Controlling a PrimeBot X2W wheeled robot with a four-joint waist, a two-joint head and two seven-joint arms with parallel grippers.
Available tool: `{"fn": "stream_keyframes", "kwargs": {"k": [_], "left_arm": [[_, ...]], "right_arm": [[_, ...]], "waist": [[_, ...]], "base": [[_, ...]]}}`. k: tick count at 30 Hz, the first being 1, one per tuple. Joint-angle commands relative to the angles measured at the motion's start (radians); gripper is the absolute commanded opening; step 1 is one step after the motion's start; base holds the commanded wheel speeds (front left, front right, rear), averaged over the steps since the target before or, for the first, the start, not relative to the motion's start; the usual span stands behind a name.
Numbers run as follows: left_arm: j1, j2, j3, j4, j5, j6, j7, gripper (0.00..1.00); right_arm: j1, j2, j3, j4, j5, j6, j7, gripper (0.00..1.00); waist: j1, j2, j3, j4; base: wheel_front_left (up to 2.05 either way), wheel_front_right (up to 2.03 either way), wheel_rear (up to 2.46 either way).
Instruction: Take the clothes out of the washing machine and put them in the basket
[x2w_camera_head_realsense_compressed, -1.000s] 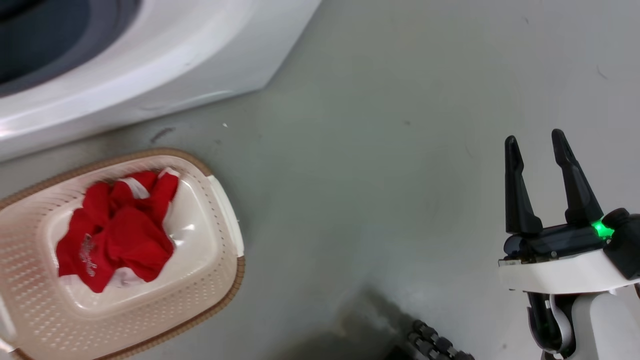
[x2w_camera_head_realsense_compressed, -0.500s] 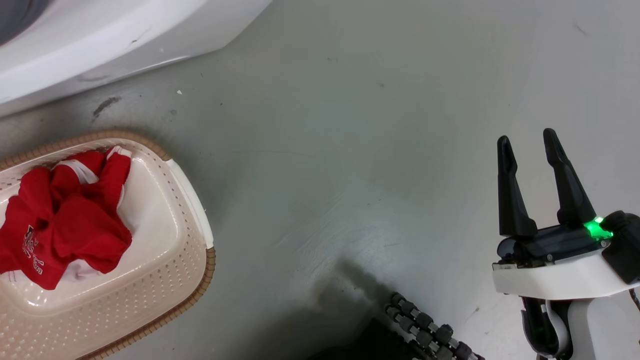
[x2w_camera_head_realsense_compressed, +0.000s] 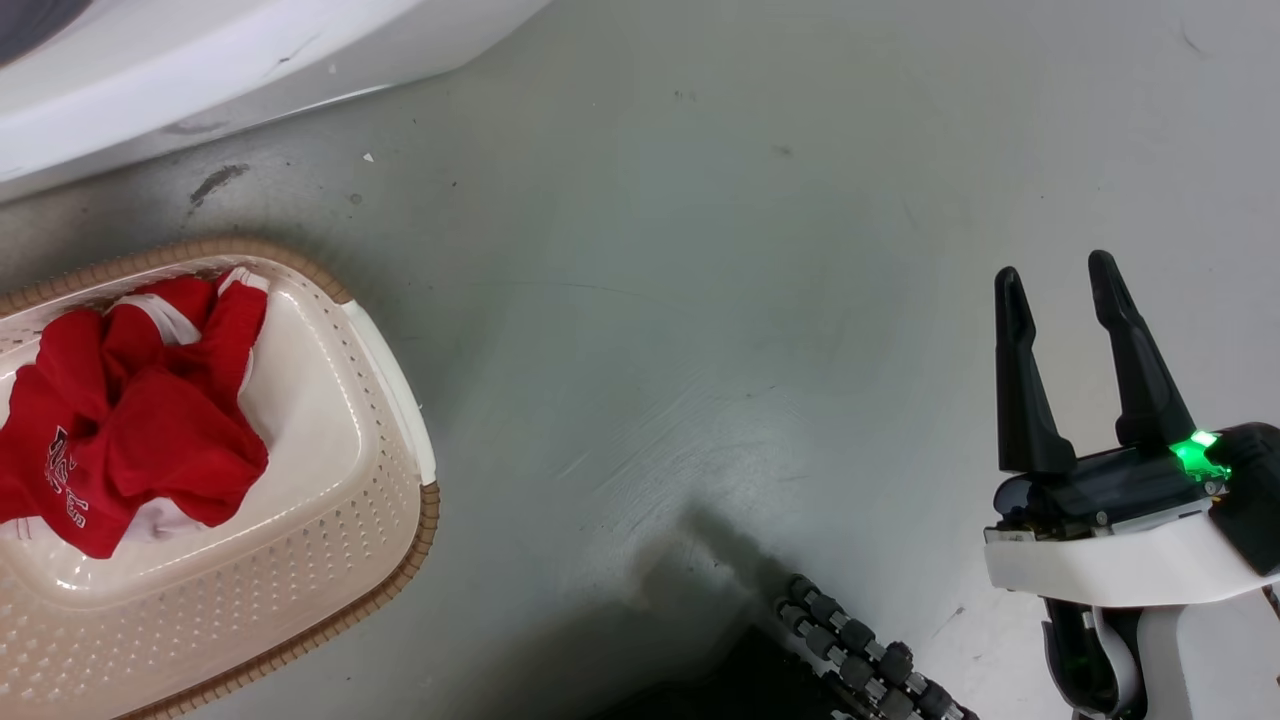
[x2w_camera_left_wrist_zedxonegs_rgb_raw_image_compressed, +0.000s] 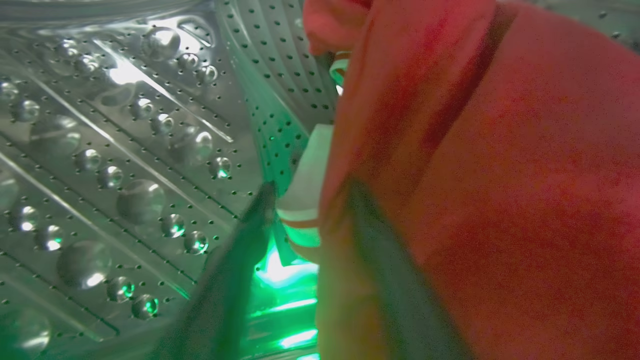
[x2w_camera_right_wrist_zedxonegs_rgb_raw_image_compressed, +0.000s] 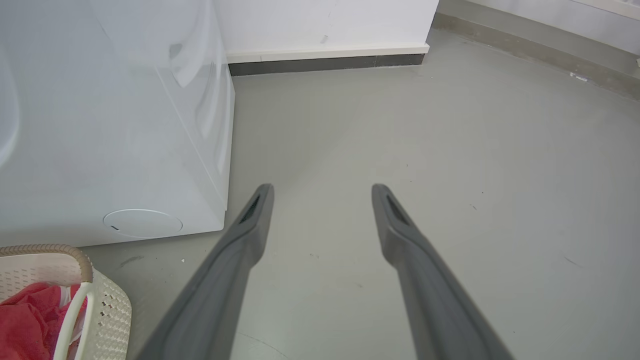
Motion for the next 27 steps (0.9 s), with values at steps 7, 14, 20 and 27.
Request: {"fn": "stream_keyframes", "kwargs": {"k": [7,14,20,27], "left_arm": [[0.002,0.050,-0.101,-0.017,-0.086,-0.001,-0.017,0.00],[-0.004,0.074,-0.151,-0.031,-0.143,-0.001,-0.161,0.00],[0.053,0.055,-0.190,-0.026,-0.183,-0.001,-0.301,0.00],[0.181,0.030,-0.231,-0.019,-0.244,-0.001,-0.465,0.00]], "right_arm": [[-0.019,0.002,0.010,0.005,-0.004,-0.001,-0.002,1.00],[-0.051,0.002,-0.003,0.022,-0.017,-0.001,-0.002,1.00],[-0.061,0.002,-0.045,0.050,-0.062,-0.001,-0.002,1.00],[-0.056,0.002,-0.078,0.070,-0.101,-0.001,-0.002,1.00]], "waist": [[-0.0001,-0.0001,0.003,0.002],[-0.0001,-0.0001,-0.044,0.020],[-0.0001,-0.0001,-0.126,0.068],[-0.0001,-0.0001,-0.239,0.121]], "base": [[0.00,0.00,0.00],[0.00,0.00,0.00],[0.00,0.00,0.00],[0.00,0.00,0.00]]}}
